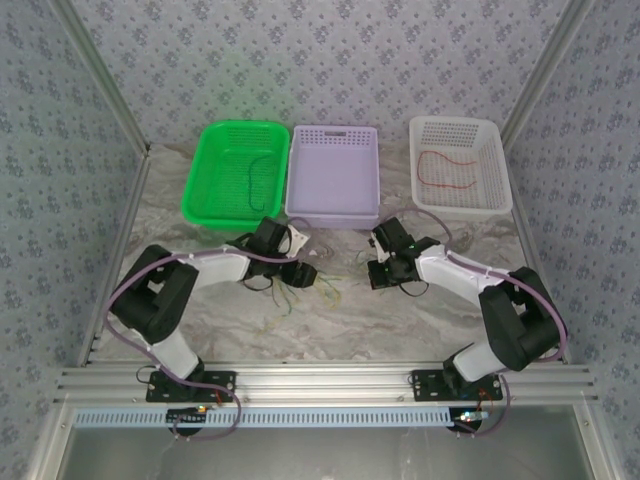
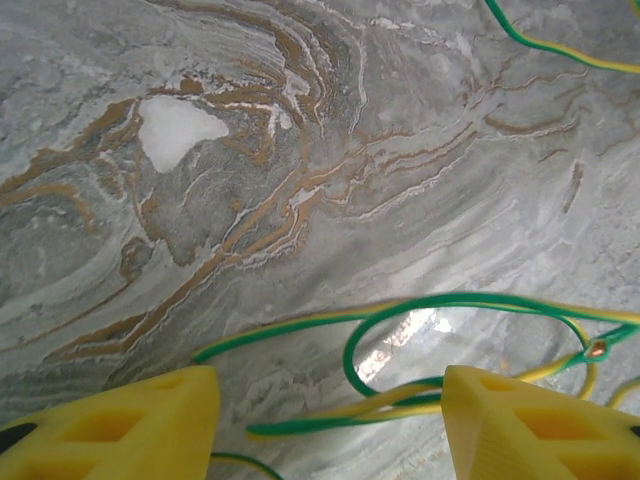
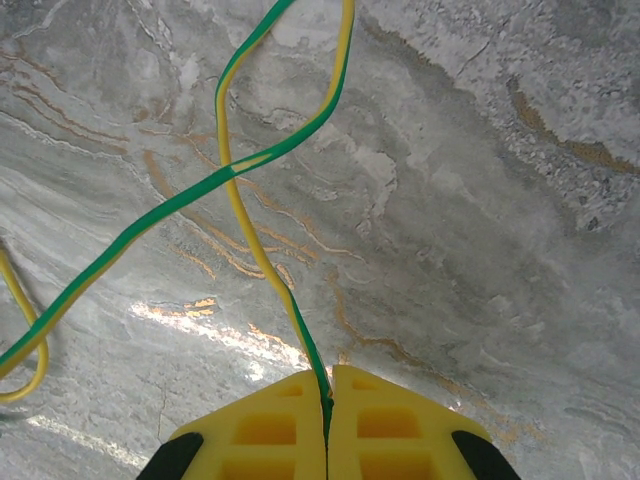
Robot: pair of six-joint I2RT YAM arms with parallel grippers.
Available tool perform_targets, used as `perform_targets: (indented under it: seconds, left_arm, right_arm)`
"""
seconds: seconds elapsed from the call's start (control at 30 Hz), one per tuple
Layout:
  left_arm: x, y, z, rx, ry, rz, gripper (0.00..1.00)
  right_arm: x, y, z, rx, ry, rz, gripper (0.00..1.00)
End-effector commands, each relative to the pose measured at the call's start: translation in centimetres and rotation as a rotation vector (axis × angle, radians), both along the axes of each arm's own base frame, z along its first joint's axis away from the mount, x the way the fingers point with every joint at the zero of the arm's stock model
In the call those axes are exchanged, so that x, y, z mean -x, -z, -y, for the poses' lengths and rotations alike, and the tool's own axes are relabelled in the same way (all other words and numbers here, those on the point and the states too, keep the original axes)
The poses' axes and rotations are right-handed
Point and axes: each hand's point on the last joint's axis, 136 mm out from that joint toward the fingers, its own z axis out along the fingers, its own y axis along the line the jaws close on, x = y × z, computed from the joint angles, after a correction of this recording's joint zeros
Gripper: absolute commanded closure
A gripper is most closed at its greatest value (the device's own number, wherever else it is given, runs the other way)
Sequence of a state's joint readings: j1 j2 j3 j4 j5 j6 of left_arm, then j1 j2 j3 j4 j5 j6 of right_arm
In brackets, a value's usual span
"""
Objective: Untangle the cables
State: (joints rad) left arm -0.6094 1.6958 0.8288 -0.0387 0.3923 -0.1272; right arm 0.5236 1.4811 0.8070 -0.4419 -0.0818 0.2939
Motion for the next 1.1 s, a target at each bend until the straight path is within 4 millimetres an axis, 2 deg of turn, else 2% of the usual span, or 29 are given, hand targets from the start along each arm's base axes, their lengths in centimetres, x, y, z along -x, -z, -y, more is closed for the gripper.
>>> perform_targets:
  seconds: [0.0, 0.17, 0.2, 0.4, 0.53, 0.8, 1.07]
  left_arm:
    - [-0.7, 0.4, 0.2, -0.048, 0.027, 0.027, 0.39]
    - [-0.8, 0.6, 0.6, -0.044, 0.031, 0.026, 0.40]
    - [-0.6, 0.7, 0.8, -0.037, 0.040, 0.020, 0.42]
    - [0.3, 0.4, 1.9, 0.000, 0.063, 0.009, 0.82]
    - [0.1, -1.1, 1.8, 0.032, 0.027, 0.042, 1.00]
    - [0.0, -5.2, 1.3, 0.085, -0.013, 0.123, 1.00]
    - [0.0, -6.5, -0.3, 0.093, -0.089, 0.143, 1.00]
  right_arm:
    - [0.1, -0.2, 0.0, -0.006, -0.014, -0.026, 1.00]
    - [0.0, -0.3, 0.3, -0.005, -0.006, -0.028, 1.00]
    - [-0.1, -0.3, 0.3, -0.005, -0.004, -0.028, 1.00]
    - [-0.6, -0.3, 0.9, 0.001, 0.028, -0.017, 1.00]
    - [-1.1, -1.3, 1.5, 0.003, 0.062, 0.020, 1.00]
    - [-1.8, -4.8, 3.1, -0.005, 0.118, 0.107, 1.00]
    - [-2.2, -7.4, 6.4, 0.022, 0.271, 0.195, 1.00]
